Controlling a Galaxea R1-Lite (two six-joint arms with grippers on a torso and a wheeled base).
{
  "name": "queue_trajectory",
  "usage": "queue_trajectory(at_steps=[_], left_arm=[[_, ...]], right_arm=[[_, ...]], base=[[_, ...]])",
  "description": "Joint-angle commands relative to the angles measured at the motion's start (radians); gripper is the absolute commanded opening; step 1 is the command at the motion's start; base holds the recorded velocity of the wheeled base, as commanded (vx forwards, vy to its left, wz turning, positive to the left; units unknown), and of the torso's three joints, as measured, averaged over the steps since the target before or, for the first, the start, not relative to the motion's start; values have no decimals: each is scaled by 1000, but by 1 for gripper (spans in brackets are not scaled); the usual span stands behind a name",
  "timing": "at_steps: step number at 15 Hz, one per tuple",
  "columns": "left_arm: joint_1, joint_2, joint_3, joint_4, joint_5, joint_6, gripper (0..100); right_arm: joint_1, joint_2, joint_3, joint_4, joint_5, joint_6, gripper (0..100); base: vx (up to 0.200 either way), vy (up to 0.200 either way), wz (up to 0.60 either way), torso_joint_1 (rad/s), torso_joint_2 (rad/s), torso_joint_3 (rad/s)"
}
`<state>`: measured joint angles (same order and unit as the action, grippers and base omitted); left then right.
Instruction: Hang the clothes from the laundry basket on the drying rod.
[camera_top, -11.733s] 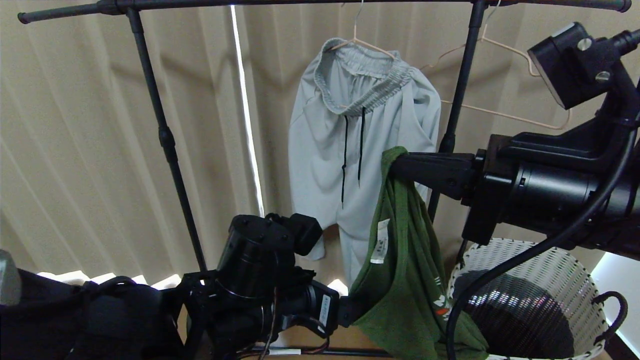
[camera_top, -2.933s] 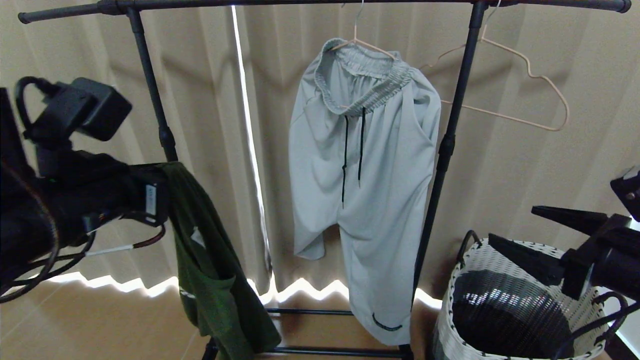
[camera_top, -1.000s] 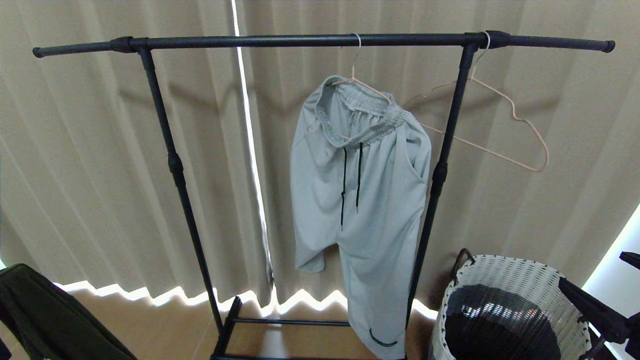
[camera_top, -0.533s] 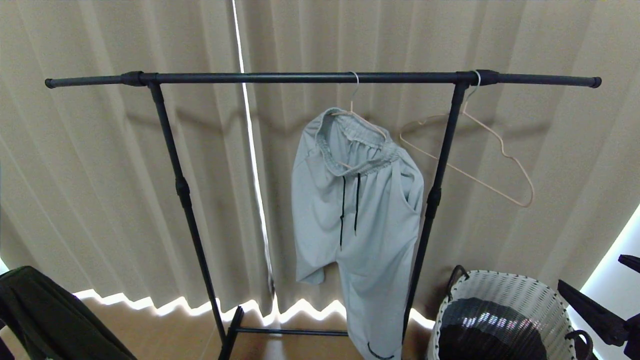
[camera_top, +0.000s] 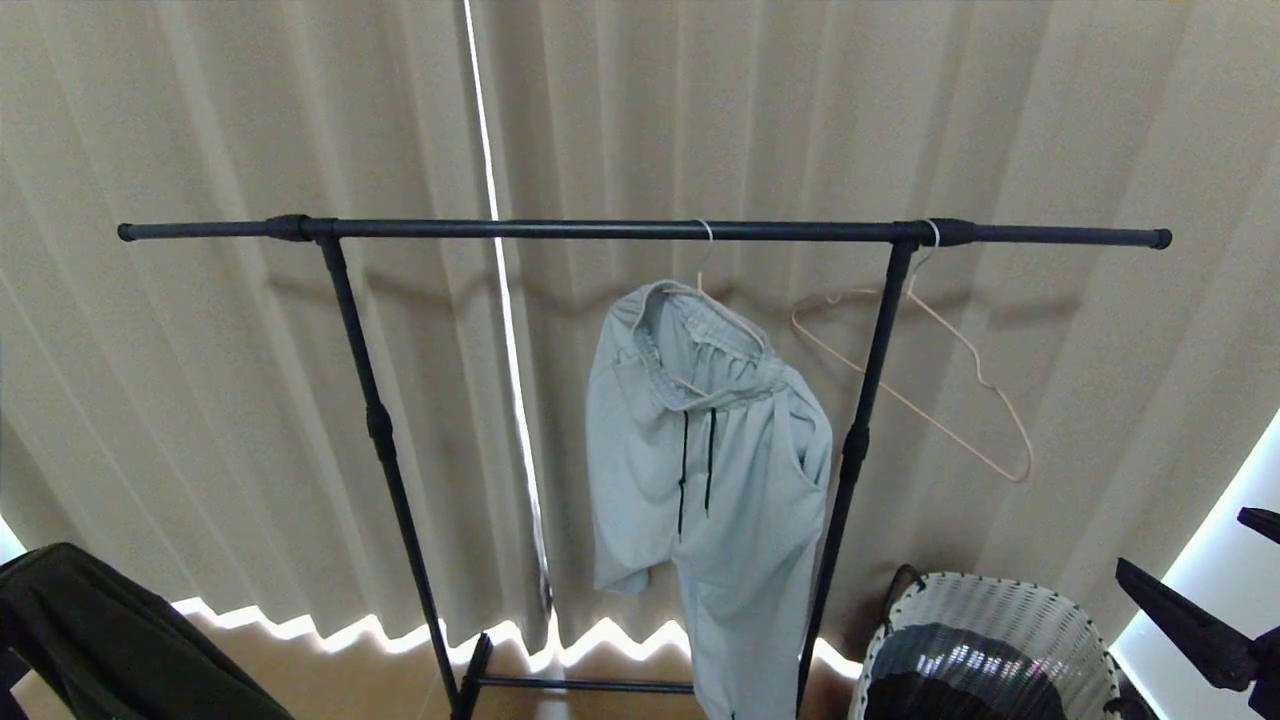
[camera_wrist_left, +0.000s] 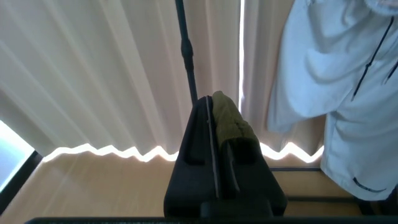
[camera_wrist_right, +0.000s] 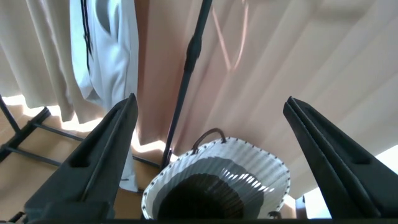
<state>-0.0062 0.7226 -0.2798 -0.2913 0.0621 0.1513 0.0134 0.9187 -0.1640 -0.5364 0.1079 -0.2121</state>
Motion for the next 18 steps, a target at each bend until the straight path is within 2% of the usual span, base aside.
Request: queue_trajectory(at_steps=[1, 4, 7, 12, 18], left_arm=[[0, -2, 2, -2, 1, 2, 0], [-1, -15, 1, -2, -1, 2, 0], [0, -14, 2, 0, 1, 36, 0], [0, -18, 4, -2, -1, 37, 0], [-1, -17, 13, -2, -1, 37, 0]], right_arm=[[2, -1, 9, -4, 1, 0, 100], [3, 5, 6, -4, 3, 0, 100], [5, 6, 8, -1, 3, 0, 100], [7, 3, 6, -1, 3, 0, 100], [8, 2, 9, -1, 4, 0, 100]], base=[[0, 0, 0, 207, -461, -237], [0, 0, 0, 74, -157, -85], [0, 0, 0, 0, 0, 0], [0, -200, 0, 5, -1, 0], [0, 0, 0, 0, 0, 0]])
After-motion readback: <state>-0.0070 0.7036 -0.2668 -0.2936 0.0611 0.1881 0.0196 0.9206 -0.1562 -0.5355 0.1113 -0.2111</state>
